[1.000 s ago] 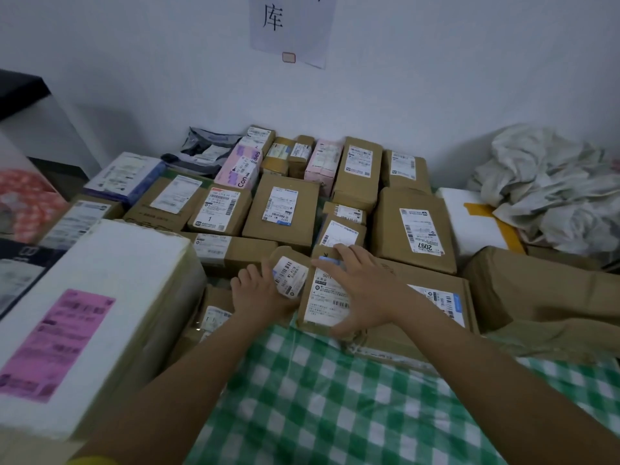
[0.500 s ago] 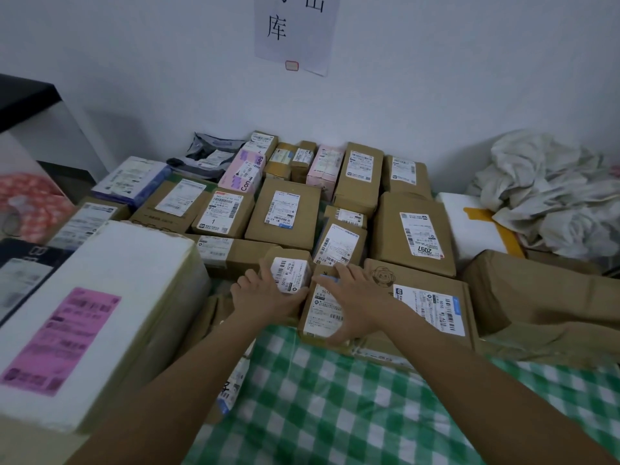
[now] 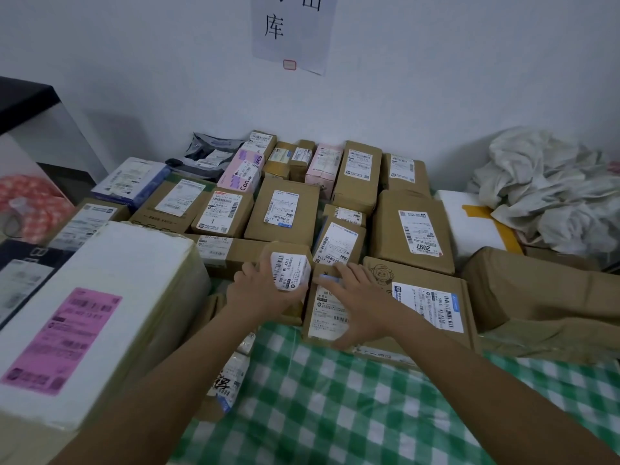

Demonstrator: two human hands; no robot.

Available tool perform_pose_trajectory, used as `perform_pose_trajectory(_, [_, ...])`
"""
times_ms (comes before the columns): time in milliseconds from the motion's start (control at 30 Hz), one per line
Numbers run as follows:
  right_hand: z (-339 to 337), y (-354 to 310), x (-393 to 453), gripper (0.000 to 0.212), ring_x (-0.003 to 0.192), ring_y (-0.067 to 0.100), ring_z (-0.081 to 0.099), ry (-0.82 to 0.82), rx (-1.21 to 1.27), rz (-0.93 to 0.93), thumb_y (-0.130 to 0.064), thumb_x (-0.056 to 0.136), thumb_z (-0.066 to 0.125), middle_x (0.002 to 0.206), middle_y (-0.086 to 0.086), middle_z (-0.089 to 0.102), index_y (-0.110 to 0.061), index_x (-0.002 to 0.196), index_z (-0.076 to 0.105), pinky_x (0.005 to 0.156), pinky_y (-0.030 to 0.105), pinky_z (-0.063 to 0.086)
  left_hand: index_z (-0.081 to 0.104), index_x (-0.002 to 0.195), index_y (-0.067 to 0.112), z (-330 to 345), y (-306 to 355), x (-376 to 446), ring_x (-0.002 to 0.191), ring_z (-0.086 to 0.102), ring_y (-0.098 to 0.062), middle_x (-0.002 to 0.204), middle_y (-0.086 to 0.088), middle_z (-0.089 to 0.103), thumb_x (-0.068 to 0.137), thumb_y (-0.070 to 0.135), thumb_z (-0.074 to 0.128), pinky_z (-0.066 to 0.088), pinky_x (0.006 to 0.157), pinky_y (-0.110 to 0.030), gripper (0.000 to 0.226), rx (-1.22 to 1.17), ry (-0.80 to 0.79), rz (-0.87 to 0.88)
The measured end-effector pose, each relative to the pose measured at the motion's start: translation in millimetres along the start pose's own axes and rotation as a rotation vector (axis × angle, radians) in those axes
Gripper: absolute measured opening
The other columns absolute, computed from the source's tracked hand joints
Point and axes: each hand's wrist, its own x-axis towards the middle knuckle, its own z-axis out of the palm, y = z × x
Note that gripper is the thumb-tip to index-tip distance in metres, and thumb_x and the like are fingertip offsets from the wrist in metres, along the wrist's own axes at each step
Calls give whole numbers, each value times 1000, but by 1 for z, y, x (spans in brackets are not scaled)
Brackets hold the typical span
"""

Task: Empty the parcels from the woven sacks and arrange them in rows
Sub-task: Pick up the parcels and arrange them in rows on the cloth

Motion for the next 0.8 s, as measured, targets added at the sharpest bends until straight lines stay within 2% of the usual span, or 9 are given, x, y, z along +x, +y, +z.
perform_pose_trajectory(167, [-5,3,-4,114,144,25,-8,-3,5,-32,-69,66,71,158,3,-1,-37,152,4,117,45,2,-10,149,25,3,-6,-3,116,43,-31,128,-16,37,76,79,45,39,94,-40,106,-56,-89,15])
perform_pose_trajectory(300, [-4,4,2,114,144,25,-6,-45,-5,-16,-69,67,71,158,4,0,-36,152,3,117,46,5,-13,149,25,17,-6,-6,112,45,-29,125,-15,38,76,79,46,41,92,-39,108,-13,-97,23])
perform_pose_trajectory(500, [-2,-2,19,115,142,30,3,-128,-36,18,-69,66,72,156,7,6,-33,152,6,116,48,7,-7,150,24,36,-10,0,121,42,-32,131,-17,35,77,80,43,39,98,-42,105,-27,-167,-13])
perform_pose_trajectory(600, [2,-3,27,117,139,31,8,-144,-49,29,-71,65,72,153,10,11,-30,153,7,116,47,9,2,149,22,43,-13,4,123,39,-32,132,-16,34,81,77,40,38,98,-41,95,-11,-164,-14])
perform_pose_trajectory(733, [10,-3,28,119,145,32,-3,-195,-14,63,-66,66,75,158,13,-1,-31,154,2,116,49,11,12,147,18,51,-16,9,130,34,-33,139,-17,30,92,59,41,37,103,-42,75,8,-225,11])
perform_pose_trajectory(800, [19,-2,28,120,144,33,2,-190,-41,76,-65,65,76,157,14,6,-30,154,3,117,49,9,12,148,17,51,-16,10,131,34,-32,140,-16,32,95,55,41,36,104,-42,72,73,-235,51])
